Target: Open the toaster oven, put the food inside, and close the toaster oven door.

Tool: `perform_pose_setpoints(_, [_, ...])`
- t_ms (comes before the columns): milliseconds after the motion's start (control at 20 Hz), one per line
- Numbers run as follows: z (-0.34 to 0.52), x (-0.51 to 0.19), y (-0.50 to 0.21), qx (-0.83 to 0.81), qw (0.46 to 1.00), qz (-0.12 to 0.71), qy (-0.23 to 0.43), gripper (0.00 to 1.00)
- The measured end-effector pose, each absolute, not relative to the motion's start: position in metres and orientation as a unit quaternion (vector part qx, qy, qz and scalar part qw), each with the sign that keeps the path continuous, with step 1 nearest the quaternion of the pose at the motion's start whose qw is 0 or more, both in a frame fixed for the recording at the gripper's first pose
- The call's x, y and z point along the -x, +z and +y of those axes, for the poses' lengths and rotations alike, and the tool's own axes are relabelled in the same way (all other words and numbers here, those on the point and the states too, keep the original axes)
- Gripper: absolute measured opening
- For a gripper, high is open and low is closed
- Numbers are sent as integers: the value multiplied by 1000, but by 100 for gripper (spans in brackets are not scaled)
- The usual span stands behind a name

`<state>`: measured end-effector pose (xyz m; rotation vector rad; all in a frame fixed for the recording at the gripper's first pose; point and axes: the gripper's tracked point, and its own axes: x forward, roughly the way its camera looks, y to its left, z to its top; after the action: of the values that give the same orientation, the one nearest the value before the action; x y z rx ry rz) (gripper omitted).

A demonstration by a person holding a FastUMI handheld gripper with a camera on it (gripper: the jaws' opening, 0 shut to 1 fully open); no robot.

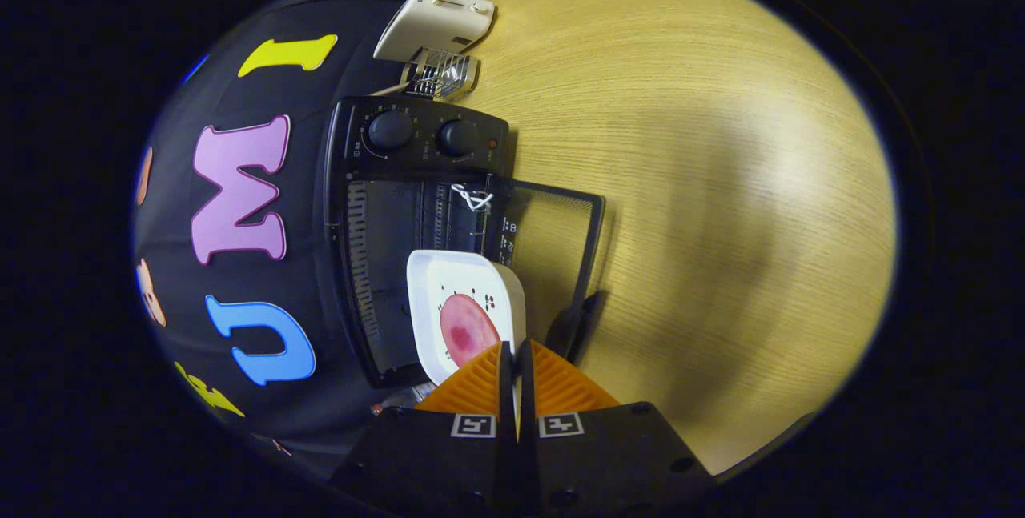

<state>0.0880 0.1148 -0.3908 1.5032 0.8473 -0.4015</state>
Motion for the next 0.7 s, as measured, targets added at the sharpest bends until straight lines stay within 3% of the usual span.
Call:
perform_pose_setpoints(500, [125,-185,-410,-688,617,291,-247,5])
perform_pose_setpoints(700, [131,-204,-412,-699,609,286,-242,6])
